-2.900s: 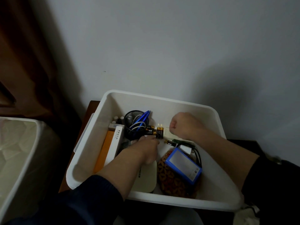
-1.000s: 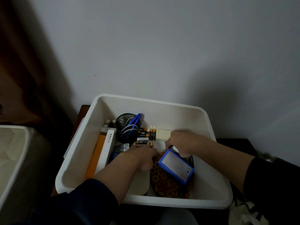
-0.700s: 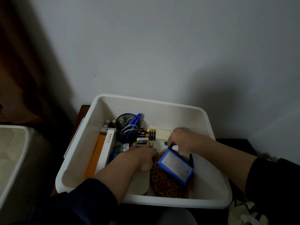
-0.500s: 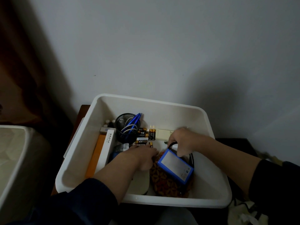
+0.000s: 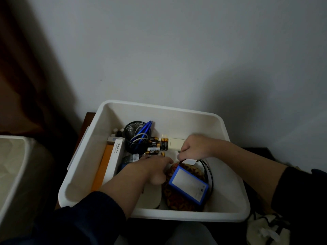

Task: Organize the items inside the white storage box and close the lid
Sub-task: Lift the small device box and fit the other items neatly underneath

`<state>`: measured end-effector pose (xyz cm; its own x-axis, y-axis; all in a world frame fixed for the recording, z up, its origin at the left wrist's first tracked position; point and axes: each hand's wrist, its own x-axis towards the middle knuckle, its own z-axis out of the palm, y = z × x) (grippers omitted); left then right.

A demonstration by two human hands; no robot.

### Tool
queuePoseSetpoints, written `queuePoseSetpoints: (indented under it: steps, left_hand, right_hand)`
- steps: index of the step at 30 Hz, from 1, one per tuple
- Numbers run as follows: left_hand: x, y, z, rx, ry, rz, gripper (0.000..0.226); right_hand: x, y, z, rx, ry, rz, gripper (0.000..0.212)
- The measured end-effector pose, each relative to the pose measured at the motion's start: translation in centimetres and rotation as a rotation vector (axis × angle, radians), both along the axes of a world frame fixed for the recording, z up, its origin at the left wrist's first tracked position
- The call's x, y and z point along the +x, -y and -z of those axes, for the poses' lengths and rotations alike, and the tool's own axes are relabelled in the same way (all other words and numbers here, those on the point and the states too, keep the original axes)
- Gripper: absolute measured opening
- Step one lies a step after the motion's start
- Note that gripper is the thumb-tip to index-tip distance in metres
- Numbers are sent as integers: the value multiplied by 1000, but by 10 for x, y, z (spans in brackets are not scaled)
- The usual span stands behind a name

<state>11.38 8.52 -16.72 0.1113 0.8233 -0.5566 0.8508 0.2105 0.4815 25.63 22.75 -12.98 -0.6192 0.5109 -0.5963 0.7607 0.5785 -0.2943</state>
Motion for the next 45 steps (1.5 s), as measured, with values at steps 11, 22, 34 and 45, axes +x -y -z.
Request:
queuePoseSetpoints:
  steps: [11, 22, 34, 45]
  left_hand:
    - [1, -1, -1, 27, 91, 40, 87]
    - [12, 3, 10, 388, -141, 145, 88]
    - [24, -2, -4, 441, -265, 422, 79]
    - [22, -1, -8, 263, -16, 266, 70]
  right_hand:
    - [13, -13, -7, 265, -306, 31, 25]
    - [16, 3, -12, 225, -359, -37, 20]
    - [22, 4, 0, 227, -406, 96, 25]
    - [23, 3, 1, 213, -388, 135, 29]
